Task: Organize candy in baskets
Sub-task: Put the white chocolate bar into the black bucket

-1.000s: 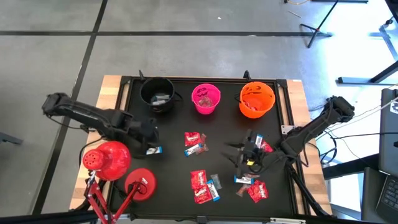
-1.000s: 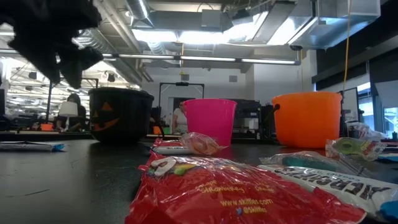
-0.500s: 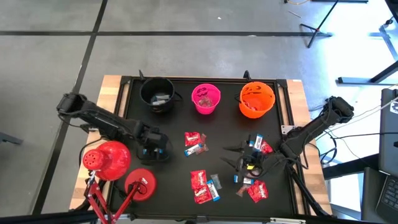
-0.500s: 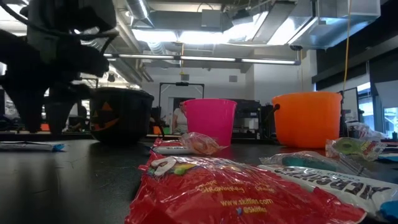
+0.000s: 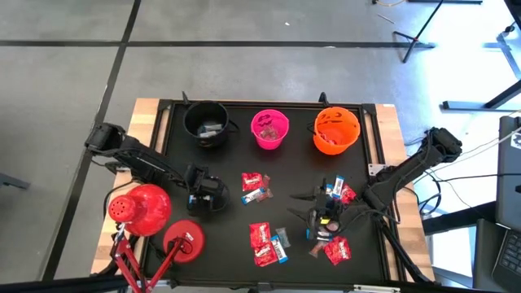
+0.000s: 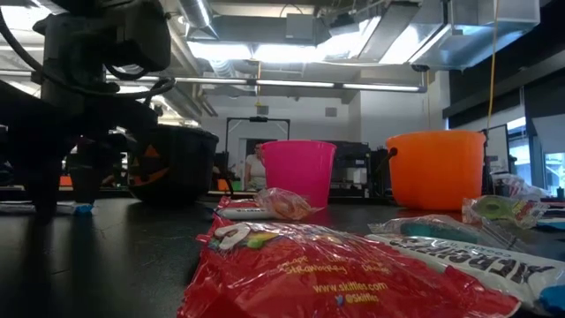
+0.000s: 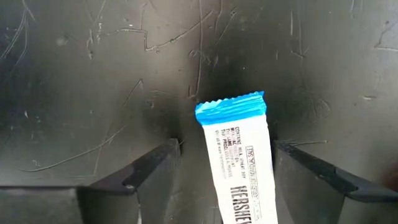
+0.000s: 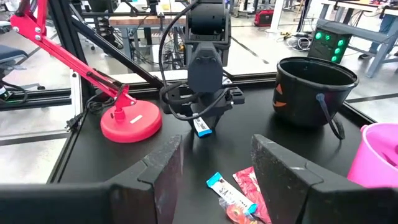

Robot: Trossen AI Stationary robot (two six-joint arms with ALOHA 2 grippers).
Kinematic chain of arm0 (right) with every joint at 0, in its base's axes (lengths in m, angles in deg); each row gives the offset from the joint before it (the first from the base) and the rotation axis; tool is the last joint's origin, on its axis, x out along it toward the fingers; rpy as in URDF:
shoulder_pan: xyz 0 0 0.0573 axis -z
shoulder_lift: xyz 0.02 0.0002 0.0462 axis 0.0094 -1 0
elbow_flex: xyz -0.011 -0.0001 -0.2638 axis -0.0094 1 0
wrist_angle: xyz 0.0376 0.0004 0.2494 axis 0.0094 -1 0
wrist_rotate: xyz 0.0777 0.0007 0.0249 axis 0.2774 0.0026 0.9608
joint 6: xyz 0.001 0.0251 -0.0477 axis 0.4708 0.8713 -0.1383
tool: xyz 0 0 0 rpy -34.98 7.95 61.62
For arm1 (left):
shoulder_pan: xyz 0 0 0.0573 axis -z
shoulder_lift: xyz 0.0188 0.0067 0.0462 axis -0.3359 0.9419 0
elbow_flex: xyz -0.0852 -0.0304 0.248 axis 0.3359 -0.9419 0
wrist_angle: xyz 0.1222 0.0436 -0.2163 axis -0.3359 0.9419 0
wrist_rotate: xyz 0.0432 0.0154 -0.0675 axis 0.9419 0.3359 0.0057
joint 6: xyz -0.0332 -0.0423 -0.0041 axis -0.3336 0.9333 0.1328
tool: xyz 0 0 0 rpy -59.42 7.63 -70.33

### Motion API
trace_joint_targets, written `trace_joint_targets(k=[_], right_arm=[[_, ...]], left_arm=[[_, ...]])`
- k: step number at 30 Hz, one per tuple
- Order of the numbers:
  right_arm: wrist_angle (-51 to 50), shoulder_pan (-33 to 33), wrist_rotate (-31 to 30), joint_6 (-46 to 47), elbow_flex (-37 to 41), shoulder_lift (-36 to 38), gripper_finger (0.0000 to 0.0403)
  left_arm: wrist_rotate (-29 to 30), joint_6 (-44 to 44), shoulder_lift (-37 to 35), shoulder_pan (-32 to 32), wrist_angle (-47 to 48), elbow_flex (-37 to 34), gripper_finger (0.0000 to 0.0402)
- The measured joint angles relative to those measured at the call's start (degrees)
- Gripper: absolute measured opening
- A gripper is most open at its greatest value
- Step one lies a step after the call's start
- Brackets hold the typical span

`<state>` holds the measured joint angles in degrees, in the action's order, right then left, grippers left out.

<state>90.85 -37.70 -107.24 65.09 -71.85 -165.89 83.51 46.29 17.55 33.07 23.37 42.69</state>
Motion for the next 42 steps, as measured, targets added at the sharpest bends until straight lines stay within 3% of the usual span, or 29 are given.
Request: trace_joint_targets(k=[7,20,27,32,35,39,42], right_arm=[[0.0,0.0,0.0,0.0,0.0,0.0,0.0186],[0.2,0.0,-0.2,0.3,0.0,0.0,0.0186],[0.1,0.0,-0.2,0.3,0.0,0.0,0.0186],[-0.3,0.0,-0.2,0.2,0.0,0.0,0.0186],[-0.8,0.0,-0.2,0.2,0.0,0.0,0.0186],[-1.4,0.0,-0.2,0.2,0.0,0.0,0.0186],[-1.4,0.0,-0.2,0.2,0.0,0.0,0.0186]], left_arm=[[1.5,0.1,0.0,1.6,-0.2,0.5,0.0226],[0.3,0.4,0.0,1.1,1.5,3.3,0.0081],[3.6,-1.9,0.1,-0.9,7.0,10.2,0.0051],[11.5,-5.8,0.0,-3.3,15.2,18.4,0.0051],[21.9,-5.9,-0.3,-4.6,19.0,23.2,0.0051],[40.9,-3.1,-2.4,-7.2,19.7,26.6,0.0051],[47.8,-3.1,-5.6,-10.6,19.5,27.4,0.0052]])
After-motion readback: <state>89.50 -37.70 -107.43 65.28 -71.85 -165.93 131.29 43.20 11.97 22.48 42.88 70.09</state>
